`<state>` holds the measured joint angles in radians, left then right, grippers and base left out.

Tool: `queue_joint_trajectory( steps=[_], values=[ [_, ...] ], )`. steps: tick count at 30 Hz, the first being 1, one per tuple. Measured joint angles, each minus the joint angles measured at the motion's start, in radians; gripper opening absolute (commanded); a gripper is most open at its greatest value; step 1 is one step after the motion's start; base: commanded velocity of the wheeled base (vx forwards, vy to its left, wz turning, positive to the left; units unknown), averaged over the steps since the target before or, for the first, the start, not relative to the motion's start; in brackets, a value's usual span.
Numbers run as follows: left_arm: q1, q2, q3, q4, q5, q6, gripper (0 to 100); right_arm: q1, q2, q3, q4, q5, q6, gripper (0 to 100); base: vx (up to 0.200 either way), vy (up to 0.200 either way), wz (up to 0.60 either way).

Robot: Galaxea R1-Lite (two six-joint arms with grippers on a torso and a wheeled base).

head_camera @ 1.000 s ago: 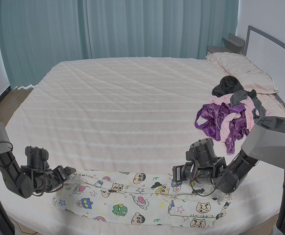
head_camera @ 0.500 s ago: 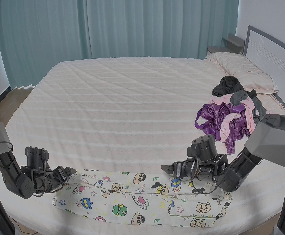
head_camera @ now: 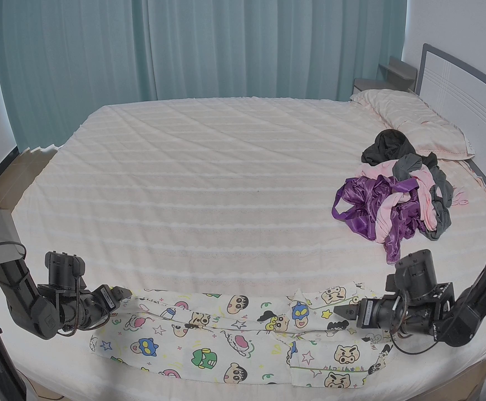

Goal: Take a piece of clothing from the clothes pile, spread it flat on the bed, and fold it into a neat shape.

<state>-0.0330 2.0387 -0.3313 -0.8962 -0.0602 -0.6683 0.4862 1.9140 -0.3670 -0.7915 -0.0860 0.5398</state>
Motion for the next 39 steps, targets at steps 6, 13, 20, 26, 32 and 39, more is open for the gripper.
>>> queue_joint_trajectory(
  steps=[6,13,20,26,32,39],
  values=[
    [0.0,0.015,0.001,-0.007,-0.001,-0.001,100,-0.016,-0.031,0.124,-0.071,0.036,0.067,100,0.0,0.0,0.0],
    [0.0,0.021,0.005,-0.009,-0.001,-0.001,100,-0.024,0.049,0.153,-0.219,0.044,0.074,100,0.0,0.0,0.0],
    [-0.001,0.022,0.009,-0.009,-0.001,-0.001,100,-0.046,0.197,0.156,-0.45,0.051,0.073,100,0.0,0.0,0.0],
    [-0.002,0.022,0.009,-0.009,-0.001,-0.001,100,-0.076,0.3,0.161,-0.596,0.08,0.069,100,0.0,0.0,0.0],
    [-0.002,0.023,0.01,-0.009,-0.001,-0.001,100,-0.098,0.381,0.166,-0.645,0.109,0.078,0,0.0,0.0,0.0],
    [-0.005,0.023,0.011,-0.009,-0.001,-0.001,100,-0.108,0.389,0.195,-0.725,0.109,0.094,0,0.0,0.0,0.0]
  ],
)
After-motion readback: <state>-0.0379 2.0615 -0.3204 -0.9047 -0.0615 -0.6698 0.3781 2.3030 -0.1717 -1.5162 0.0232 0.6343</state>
